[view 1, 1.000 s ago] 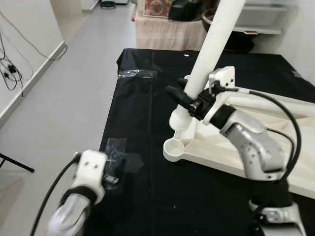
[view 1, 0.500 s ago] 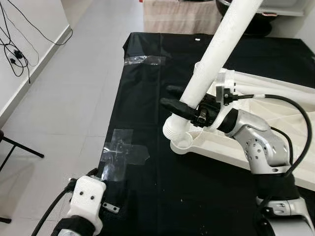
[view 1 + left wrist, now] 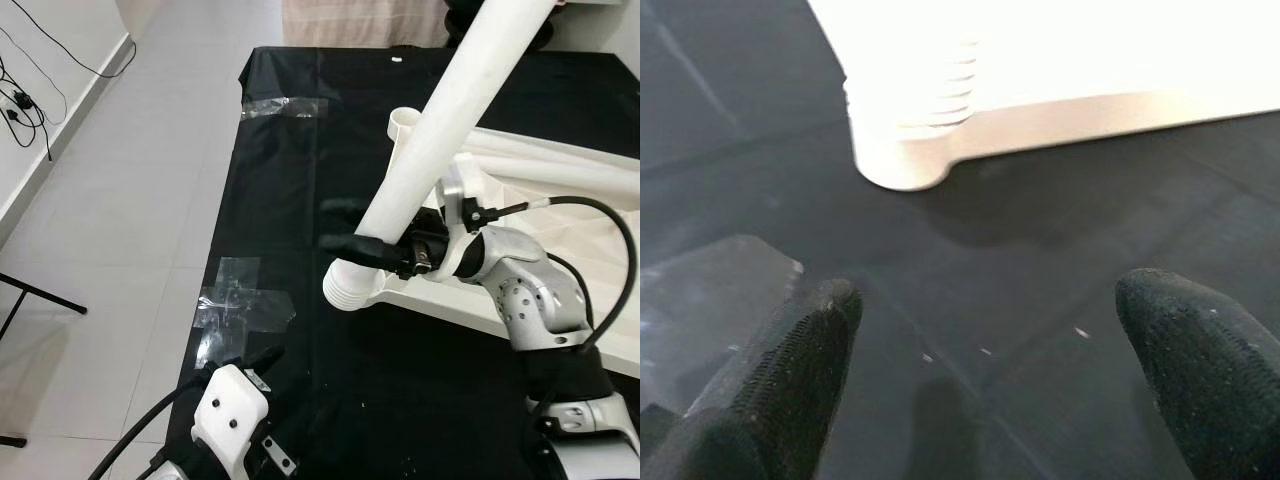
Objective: Building children table
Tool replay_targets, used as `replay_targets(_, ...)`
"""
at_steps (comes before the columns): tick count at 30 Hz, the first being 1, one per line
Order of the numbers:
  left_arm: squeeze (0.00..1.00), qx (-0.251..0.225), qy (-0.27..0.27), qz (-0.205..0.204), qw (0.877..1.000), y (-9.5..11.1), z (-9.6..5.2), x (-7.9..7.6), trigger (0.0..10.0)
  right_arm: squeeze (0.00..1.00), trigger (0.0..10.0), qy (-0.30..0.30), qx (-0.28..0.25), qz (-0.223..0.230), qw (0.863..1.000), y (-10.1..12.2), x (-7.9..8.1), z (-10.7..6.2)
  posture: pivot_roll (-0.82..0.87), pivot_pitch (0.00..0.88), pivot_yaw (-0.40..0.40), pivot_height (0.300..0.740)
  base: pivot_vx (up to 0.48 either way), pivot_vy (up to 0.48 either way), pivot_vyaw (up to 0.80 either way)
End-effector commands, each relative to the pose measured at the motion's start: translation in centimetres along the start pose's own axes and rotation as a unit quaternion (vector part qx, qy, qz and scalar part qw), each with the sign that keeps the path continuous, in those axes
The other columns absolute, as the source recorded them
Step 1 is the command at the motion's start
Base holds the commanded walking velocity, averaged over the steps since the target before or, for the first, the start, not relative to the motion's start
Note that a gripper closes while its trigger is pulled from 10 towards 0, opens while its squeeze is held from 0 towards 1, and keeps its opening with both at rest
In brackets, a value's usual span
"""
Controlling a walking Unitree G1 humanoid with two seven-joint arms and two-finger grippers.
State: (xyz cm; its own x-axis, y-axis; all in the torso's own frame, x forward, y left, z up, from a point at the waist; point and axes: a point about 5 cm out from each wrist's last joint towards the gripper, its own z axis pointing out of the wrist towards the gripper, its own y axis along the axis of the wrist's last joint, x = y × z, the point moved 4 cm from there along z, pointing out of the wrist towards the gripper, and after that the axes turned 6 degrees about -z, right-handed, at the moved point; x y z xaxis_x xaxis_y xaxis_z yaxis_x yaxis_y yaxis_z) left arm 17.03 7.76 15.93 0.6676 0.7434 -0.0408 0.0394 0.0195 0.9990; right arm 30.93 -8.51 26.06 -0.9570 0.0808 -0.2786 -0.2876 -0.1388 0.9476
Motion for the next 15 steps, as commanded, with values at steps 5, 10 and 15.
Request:
replay_targets(5,0.00,0.016,0.016,-0.007,1.000,-0.2,-0.9,-0.3,10.0,0.00,10.0,0.031,0.022,-0.030,0.999,-0.4,-0.3,0.8,0.08,0.319,-0.034,0.740,0.000,0.000,0.00)
replay_targets(10,0.00,0.016,0.018,-0.010,1.000,-0.1,-1.1,-0.5,10.0,0.00,10.0,0.022,0.030,-0.048,0.998,-0.4,-1.2,1.2,0.09,0.325,-0.040,0.740,0.000,0.000,0.00)
replay_targets(15,0.00,0.012,0.024,-0.005,1.000,-0.1,-1.2,-0.7,10.0,0.00,10.0,0.019,0.034,-0.059,0.997,0.5,-2.5,0.4,0.10,0.343,-0.051,0.740,0.000,0.000,0.00)
